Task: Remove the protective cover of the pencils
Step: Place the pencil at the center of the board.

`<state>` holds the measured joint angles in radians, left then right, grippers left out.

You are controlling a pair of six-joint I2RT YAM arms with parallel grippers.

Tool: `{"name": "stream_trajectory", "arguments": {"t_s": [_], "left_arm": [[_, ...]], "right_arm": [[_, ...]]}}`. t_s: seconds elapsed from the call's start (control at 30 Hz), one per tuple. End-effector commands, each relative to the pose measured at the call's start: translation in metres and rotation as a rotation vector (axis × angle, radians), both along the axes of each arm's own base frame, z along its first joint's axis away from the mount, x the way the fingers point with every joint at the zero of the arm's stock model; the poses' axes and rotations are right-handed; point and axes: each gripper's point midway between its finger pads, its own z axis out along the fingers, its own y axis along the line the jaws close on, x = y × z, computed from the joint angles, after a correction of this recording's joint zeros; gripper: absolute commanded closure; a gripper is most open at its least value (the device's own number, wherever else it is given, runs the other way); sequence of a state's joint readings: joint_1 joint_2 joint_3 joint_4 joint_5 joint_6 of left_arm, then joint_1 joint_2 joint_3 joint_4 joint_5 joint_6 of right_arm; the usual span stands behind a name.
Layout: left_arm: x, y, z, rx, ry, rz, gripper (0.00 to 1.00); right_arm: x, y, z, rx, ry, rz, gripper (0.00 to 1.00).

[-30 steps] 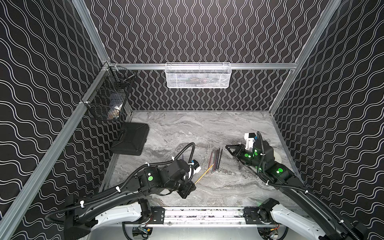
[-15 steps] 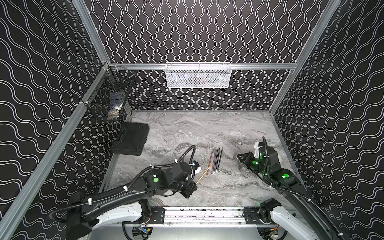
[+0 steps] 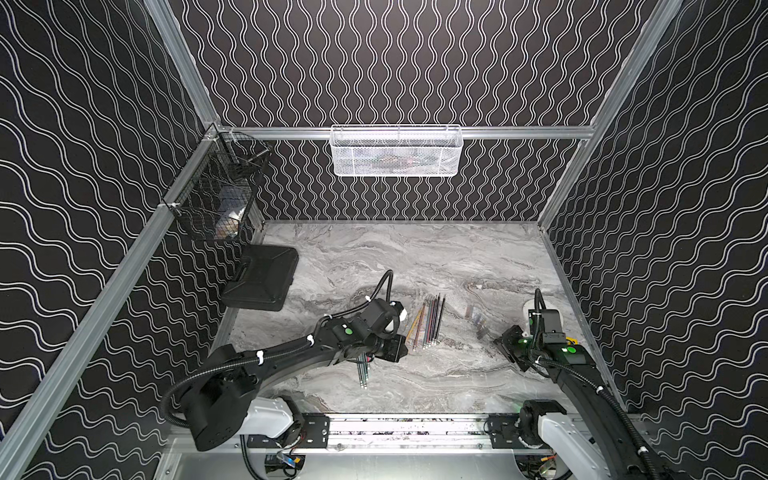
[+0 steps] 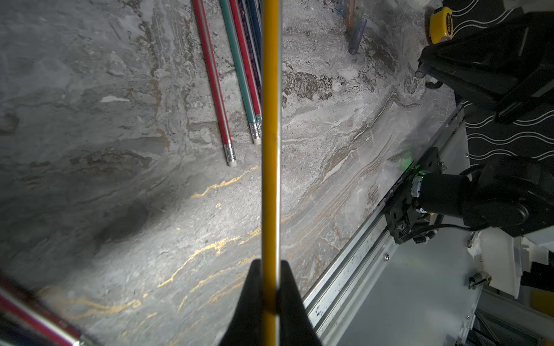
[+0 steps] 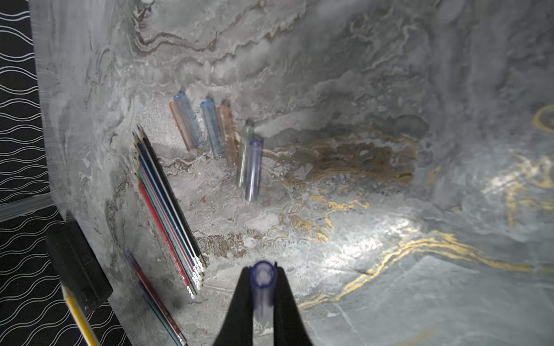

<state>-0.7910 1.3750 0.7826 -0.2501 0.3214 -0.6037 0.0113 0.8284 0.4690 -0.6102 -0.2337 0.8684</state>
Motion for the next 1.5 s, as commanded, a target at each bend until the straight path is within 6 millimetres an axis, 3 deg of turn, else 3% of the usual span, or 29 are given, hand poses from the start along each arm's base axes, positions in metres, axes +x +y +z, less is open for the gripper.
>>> {"name": "stream_trajectory", "arguments": {"t_s": [0.0,0.2,0.47,1.0,1.47], "left_arm": [[0.012,-0.011,0.003,-0.041,-0.018,-0.001,1.0],[0.027,-0.006,-0.01,-0.014,-0.011,0.055,1.0],[0.036,-0.008,-0.039,-0.018,0.046,0.084,1.0],[0.044,-0.012,-0.054,-0.047,0.097,0.139,1.0],[0.047,-0.018,-0.052,-0.084,0.108,0.147,0.78]], "right_arm": [[0.001,0.001,-0.01,0.026,0.006,0.01,1.0],[0.017,0.01,-0.021,0.083,-0.02,0.039,1.0],[0.027,0.003,-0.023,0.043,-0.03,0.029,1.0],[0.03,0.004,-0.035,0.068,-0.016,0.021,0.92],[0.029,0.004,-0.041,0.079,-0.005,0.017,0.81]]}}
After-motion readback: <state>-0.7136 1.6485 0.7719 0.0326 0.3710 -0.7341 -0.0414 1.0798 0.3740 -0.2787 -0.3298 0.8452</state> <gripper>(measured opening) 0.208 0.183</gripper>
